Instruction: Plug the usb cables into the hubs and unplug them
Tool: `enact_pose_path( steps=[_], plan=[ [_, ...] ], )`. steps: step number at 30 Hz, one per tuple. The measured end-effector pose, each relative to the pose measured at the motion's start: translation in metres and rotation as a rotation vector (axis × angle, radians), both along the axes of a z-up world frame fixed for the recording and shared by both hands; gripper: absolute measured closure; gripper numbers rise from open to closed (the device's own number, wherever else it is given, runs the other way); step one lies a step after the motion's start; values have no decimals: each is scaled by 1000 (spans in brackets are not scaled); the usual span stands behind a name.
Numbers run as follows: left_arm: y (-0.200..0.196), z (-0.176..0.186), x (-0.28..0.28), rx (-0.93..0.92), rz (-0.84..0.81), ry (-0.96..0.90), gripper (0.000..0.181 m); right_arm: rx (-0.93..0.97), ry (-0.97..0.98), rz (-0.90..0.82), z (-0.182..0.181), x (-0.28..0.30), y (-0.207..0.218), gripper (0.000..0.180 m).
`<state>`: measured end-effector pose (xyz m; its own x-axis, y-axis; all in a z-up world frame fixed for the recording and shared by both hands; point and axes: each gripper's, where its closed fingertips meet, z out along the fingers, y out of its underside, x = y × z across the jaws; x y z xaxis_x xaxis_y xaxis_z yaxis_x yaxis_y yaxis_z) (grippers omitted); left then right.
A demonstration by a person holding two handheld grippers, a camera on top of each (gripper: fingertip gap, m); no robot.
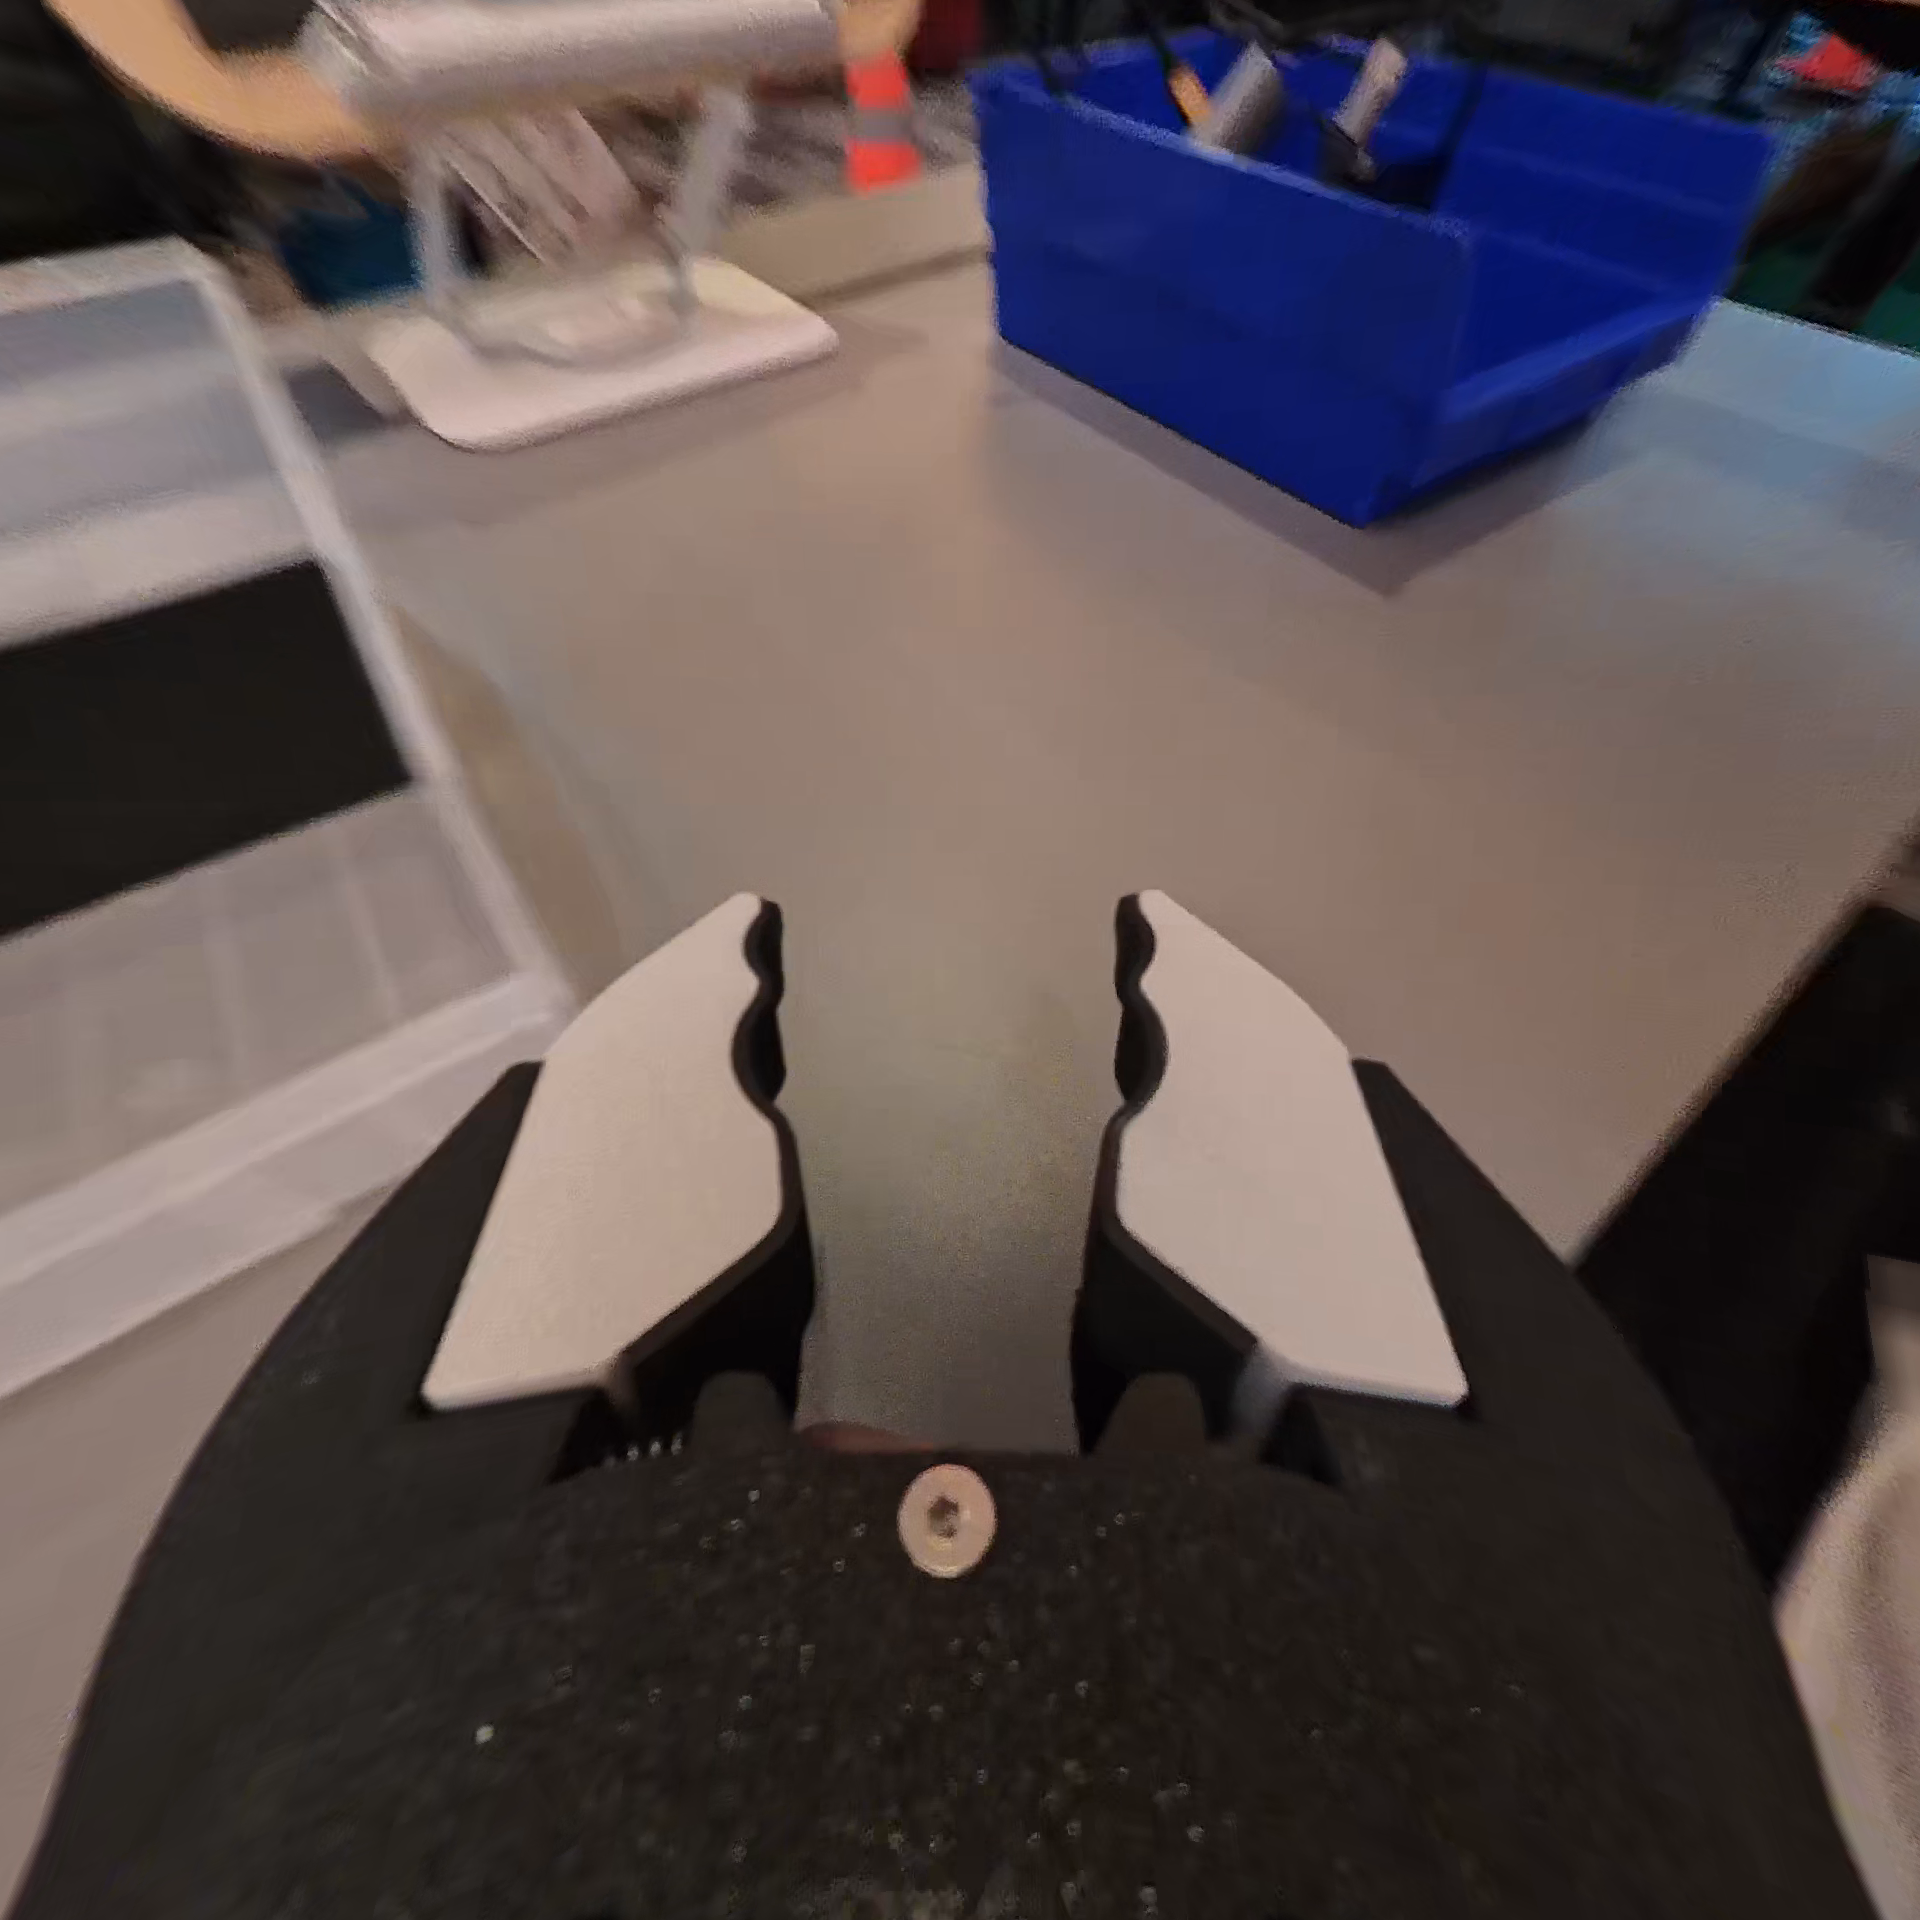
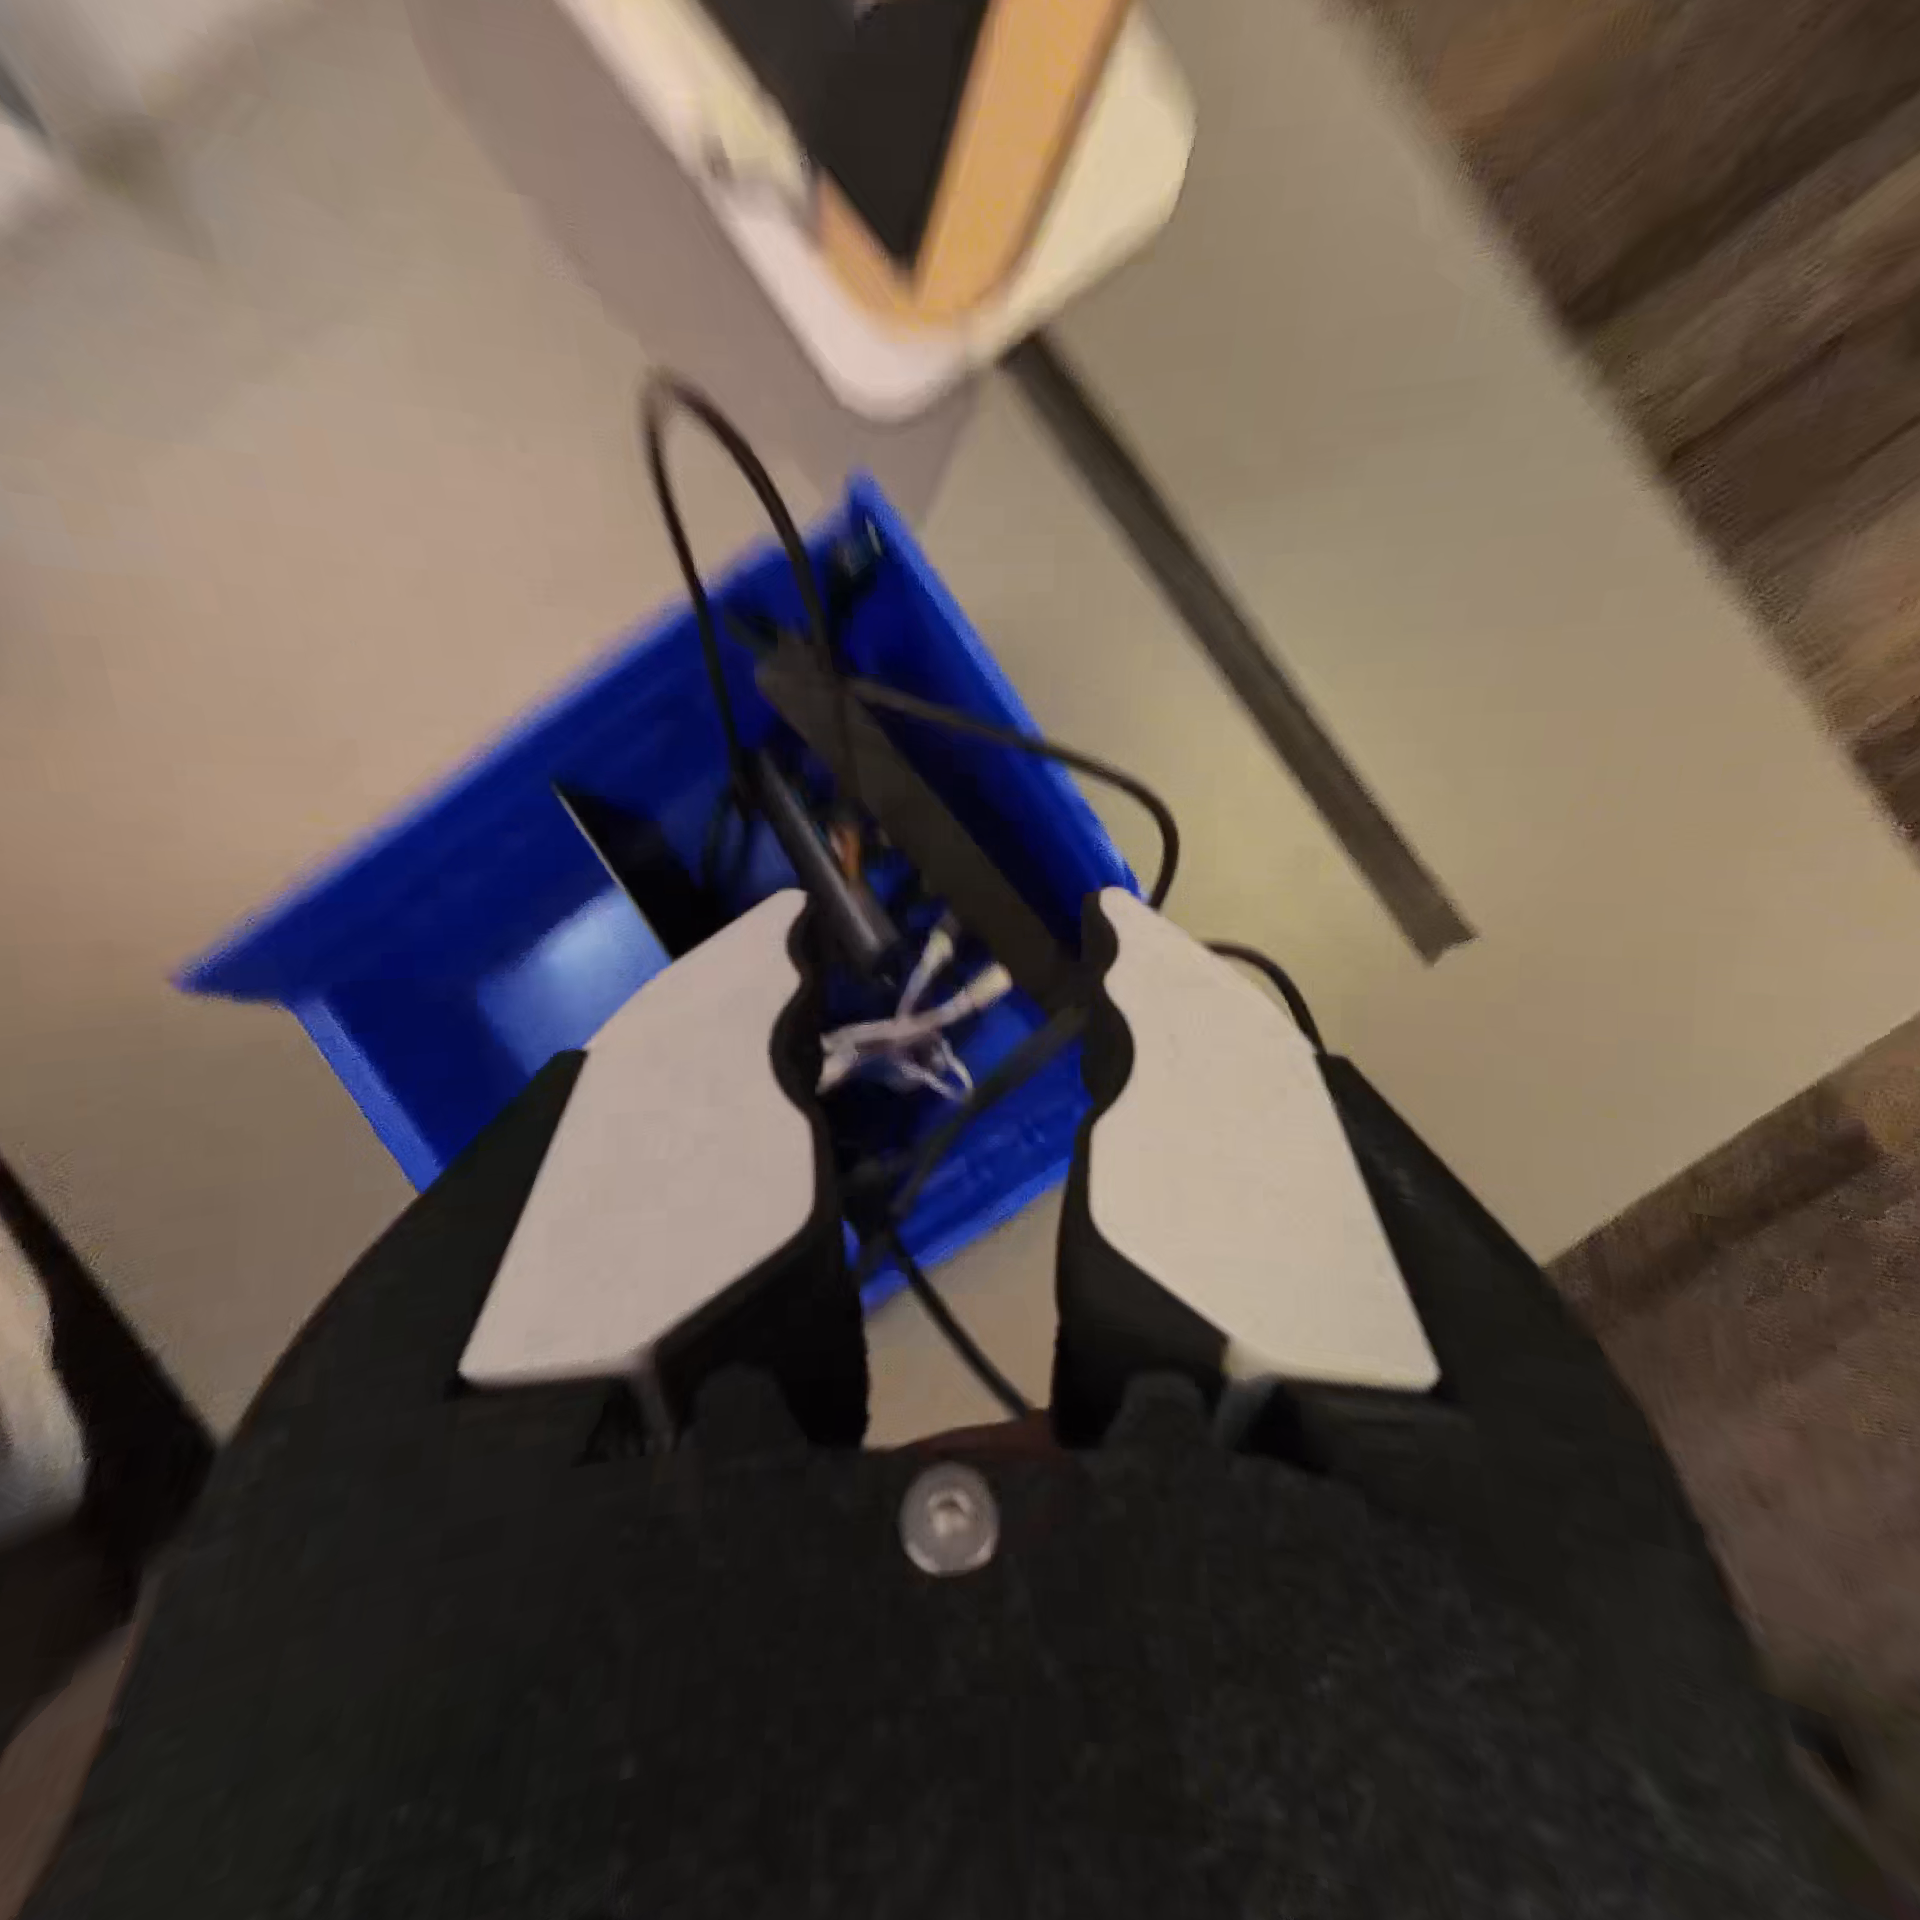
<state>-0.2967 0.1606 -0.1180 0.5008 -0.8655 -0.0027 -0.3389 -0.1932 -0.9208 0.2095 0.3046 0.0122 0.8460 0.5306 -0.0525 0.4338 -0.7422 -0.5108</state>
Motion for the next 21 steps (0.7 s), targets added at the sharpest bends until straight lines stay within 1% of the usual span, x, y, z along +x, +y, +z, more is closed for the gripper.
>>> enact_pose_path(
  steps=[1, 2, 3, 4, 6, 9, 11, 14, 15, 18, 21],
  plan=[
    [9, 10, -9, 63, 51, -20, 117, 129, 62, -36, 23, -12, -6, 135],
    [18, 21, -20, 124, 112, -51, 119, 271, 128, -80, 42, -26, -16, 138],
    [28, 32, -35, 182, 182, -89, 121, 387, 169, -134, 52, -39, -33, 138],
    [38, 43, -50, 233, 254, -127, 122, 461, 176, -187, 50, -50, -55, 137],
    [54, 56, -81, 296, 380, -170, 125, 544, 153, -312, 24, -69, -103, 138],
    [71, 52, -110, 291, 480, -130, 125, 619, 235, -565, -37, -99, -164, 137],
    [80, 44, -124, 293, 528, -72, 128, 630, 249, -689, -78, -114, -194, 135],
    [92, 25, -135, 224, 569, -14, 131, 635, 140, -828, -122, -114, -220, 134],
    [95, 18, -136, 177, 576, -18, 133, 643, 121, -875, -129, -110, -226, 134],
    [96, 6, -130, 31, 557, -71, 135, 645, 34, -897, -143, -102, -234, 130],
    [96, 9, -124, 43, 547, -75, 137, 628, 22, -883, -150, -98, -236, 130]
  ],
)
